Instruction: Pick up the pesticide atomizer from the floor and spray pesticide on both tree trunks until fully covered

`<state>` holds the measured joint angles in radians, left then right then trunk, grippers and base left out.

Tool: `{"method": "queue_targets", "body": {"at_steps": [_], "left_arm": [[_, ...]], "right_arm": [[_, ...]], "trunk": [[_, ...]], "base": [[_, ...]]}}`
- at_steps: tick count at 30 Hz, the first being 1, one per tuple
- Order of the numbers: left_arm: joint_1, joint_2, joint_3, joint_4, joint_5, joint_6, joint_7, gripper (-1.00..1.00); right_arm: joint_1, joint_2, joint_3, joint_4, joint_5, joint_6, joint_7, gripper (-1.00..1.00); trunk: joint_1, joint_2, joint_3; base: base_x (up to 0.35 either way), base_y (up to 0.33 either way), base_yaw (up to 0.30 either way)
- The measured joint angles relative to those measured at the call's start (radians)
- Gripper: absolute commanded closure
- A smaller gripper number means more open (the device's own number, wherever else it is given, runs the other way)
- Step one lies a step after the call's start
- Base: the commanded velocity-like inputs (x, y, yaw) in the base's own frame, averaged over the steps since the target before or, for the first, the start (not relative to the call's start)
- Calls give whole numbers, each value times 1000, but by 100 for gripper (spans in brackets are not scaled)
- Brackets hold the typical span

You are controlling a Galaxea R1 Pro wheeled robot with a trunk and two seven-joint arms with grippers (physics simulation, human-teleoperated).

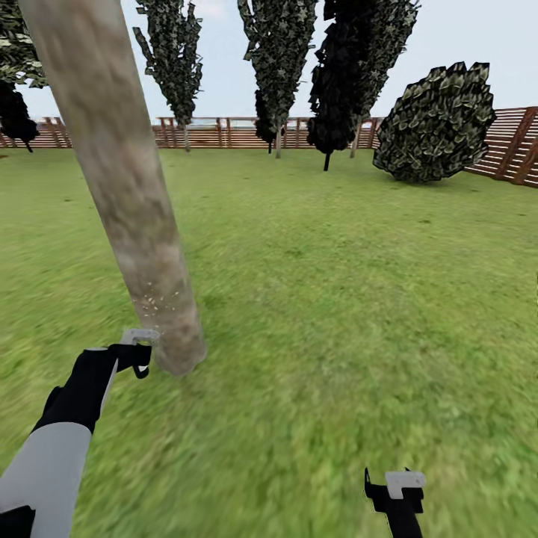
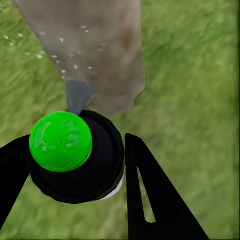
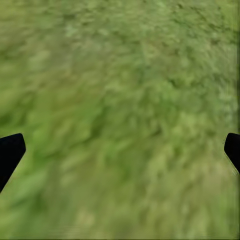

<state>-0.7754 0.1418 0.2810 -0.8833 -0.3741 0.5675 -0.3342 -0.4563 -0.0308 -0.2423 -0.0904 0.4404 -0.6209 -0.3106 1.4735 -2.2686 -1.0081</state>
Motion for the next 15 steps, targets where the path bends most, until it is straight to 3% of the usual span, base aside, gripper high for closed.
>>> {"method": "queue_targets", "body": {"at_steps": [7, 15], "left_arm": [[0, 2, 1, 0, 0, 0, 4, 100], [2, 2, 1, 1, 1, -1, 18, 100]], "right_arm": [[0, 0, 0, 0, 0, 0, 0, -100], [0, 0, 0, 0, 0, 0, 0, -100]], "trunk": [[0, 0, 0], [0, 0, 0]], "base": [[91, -274, 34], [100, -273, 235]]}}
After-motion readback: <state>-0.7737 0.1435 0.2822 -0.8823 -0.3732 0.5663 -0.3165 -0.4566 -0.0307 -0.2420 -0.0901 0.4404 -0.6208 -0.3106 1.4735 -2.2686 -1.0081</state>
